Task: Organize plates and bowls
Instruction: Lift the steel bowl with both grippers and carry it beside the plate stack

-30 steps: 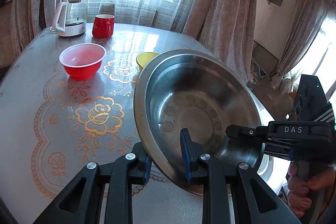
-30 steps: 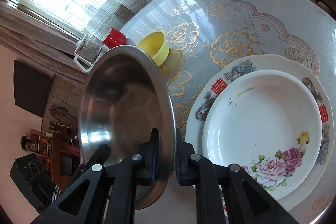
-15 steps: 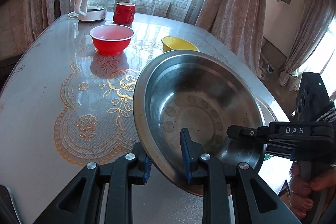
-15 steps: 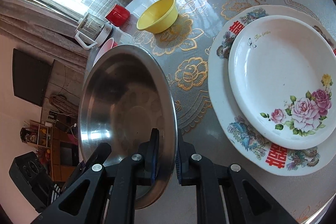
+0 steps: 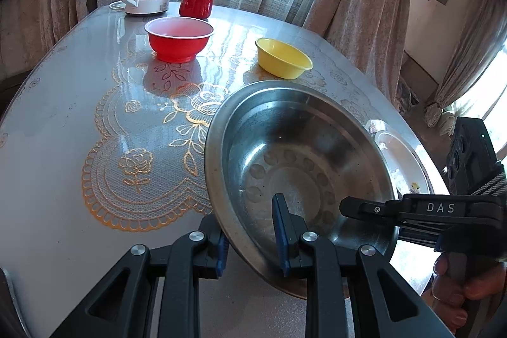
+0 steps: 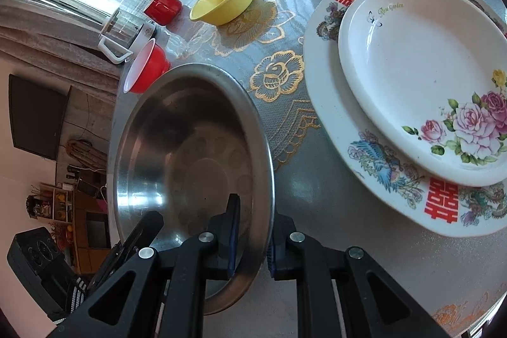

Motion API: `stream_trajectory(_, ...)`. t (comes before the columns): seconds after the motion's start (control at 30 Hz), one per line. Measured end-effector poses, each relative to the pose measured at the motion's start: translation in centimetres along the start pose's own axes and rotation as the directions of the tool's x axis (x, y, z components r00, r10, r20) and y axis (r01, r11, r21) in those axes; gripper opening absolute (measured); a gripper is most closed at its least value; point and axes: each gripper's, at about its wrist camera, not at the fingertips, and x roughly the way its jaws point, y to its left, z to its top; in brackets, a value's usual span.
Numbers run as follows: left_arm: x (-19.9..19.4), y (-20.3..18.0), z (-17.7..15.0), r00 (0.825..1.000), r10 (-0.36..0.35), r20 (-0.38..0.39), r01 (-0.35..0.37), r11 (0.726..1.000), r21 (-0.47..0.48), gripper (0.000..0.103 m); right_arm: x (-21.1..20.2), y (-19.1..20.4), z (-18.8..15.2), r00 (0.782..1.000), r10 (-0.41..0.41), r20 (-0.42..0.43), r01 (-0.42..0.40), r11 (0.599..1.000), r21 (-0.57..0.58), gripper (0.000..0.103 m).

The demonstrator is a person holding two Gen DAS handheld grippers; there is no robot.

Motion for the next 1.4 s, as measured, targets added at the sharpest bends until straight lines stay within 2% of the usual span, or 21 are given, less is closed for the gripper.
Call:
stream_trajectory(0.5,1.5,0.6,0.0,1.0,0.007,-0.026,-0.008,0.999,-0.035,0.025,0.9,-0.1,0.3,1.0,-0.009,0.002,0.009,1.0,0.017,0.017)
stream_trajectory(0.8,1.8,0.6,0.2,1.0,0.026,-0.009,-0.027,0.999,-0.029,0.025,0.6,0.0,0.2,0.999,0.022,0.03,-0.022,1.0,-0.005,0.028)
stream_trajectory(1.17,1.8,0.3,0.3,0.999,0.045,-0.001,-0.045,0.999,-0.026,0.024,-2.0,1.2,-1.0,0.992,-0.012,0.122,0.023,0.995,-0.093,0.028)
stream_trajectory(1.4,1.4,0.3,0.2,0.999,0.042,-0.003,-0.043,0.999,-0.026,0.025,-1.9,0.6,-1.3,0.991,-0.016,0.135,0.028,0.996,-0.086,0.016)
